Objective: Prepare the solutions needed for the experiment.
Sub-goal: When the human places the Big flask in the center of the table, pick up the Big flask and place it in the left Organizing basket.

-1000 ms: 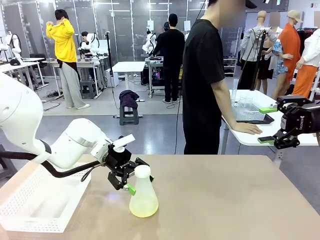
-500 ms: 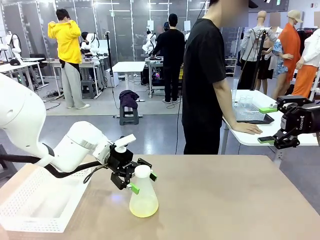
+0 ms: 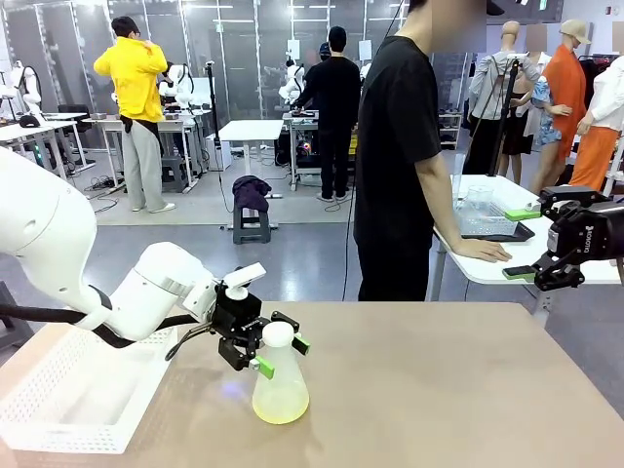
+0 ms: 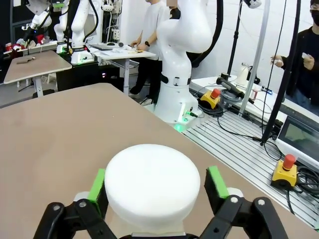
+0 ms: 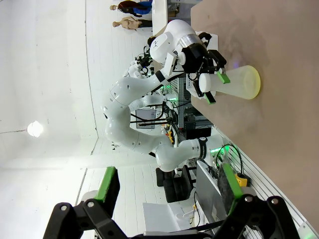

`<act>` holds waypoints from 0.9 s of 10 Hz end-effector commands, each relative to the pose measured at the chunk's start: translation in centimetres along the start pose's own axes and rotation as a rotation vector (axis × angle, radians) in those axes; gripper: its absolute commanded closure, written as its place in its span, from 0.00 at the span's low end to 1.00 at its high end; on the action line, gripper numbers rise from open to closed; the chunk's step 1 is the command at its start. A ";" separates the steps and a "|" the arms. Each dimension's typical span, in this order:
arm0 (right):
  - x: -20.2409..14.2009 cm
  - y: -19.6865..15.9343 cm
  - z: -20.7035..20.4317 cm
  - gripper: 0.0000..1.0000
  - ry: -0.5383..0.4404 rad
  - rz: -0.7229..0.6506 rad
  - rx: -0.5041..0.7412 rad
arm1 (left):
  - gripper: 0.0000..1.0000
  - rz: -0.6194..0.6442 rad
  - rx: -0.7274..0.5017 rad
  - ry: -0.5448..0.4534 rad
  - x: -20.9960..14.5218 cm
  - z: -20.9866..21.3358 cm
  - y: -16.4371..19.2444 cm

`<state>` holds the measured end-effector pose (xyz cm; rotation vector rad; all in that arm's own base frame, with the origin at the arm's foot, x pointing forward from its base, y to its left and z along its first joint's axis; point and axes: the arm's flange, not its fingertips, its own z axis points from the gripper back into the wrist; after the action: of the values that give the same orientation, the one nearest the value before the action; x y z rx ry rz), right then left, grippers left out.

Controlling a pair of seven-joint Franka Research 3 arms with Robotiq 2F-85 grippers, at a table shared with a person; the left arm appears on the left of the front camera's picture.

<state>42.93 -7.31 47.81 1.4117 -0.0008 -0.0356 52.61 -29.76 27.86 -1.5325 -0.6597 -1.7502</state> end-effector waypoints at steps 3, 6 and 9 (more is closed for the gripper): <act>0.1 0.1 0.1 0.00 0.004 0.013 -0.003 | 0.24 -0.009 0.002 -0.053 -0.4 0.3 0.4; 0.1 0.1 0.1 0.00 0.004 0.013 -0.003 | 0.78 -0.003 0.006 -0.068 -0.5 0.3 0.2; 0.1 0.1 0.1 0.00 0.004 0.013 -0.003 | 0.83 -0.007 0.011 -0.068 -0.6 0.5 -0.2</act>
<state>42.93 -7.31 47.81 1.4117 -0.0009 -0.0356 52.64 -29.62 27.56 -1.5663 -0.6771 -1.7156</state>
